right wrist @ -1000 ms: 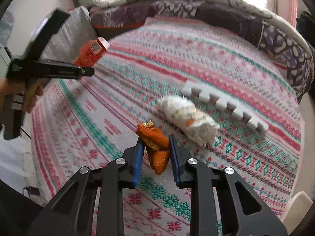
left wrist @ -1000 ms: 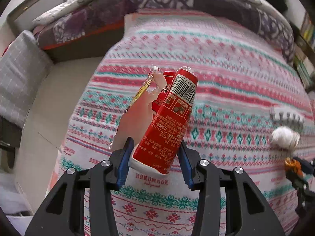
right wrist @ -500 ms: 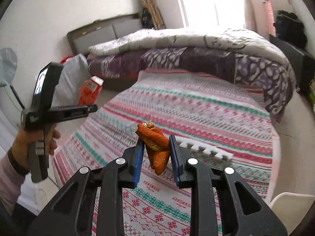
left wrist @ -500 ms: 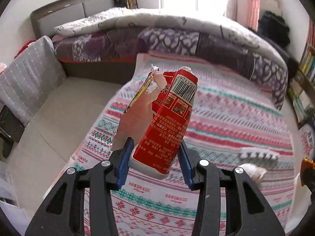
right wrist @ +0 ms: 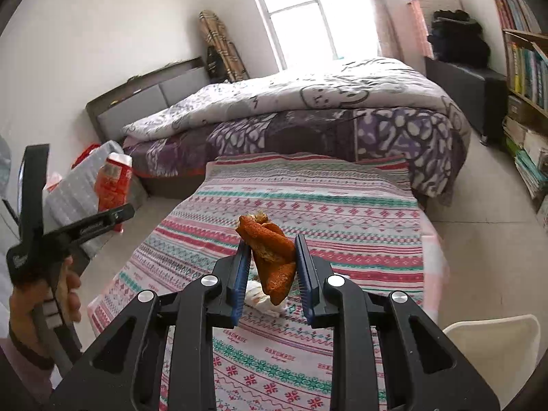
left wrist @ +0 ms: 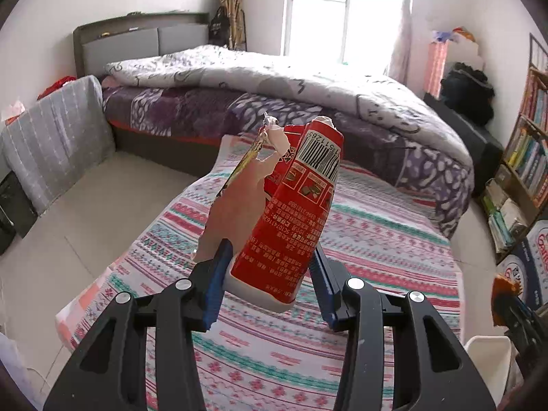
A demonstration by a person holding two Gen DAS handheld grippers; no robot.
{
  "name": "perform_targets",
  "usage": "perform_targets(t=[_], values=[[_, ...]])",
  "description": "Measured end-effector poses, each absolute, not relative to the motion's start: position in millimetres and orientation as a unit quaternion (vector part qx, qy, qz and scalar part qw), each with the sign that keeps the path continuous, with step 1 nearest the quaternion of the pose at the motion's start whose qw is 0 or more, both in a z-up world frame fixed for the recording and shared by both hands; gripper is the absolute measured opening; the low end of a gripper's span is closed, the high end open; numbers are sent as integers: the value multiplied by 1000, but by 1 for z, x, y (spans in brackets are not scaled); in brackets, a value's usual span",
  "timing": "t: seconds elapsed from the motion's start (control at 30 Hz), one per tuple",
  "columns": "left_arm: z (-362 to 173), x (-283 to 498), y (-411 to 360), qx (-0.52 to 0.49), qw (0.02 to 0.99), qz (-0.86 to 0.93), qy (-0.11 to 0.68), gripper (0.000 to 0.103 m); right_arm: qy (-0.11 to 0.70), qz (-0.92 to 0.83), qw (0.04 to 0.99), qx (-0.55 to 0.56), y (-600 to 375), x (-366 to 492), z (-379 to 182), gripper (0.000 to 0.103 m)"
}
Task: Collect trash
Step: 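Carry the red carton and orange peel toward the white bin with both tools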
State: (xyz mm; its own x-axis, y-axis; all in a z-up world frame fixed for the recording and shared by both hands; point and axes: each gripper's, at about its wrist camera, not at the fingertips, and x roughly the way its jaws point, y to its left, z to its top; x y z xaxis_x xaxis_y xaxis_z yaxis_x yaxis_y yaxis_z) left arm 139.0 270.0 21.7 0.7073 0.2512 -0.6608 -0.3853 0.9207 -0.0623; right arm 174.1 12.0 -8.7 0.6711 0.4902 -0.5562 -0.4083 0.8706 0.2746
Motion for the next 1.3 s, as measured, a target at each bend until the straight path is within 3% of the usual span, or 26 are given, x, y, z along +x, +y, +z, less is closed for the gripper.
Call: perform_targets(t=[1.3], values=[[16,144,120,-63,942,45,328,45,316,163,929,103,-82,171,0,26]])
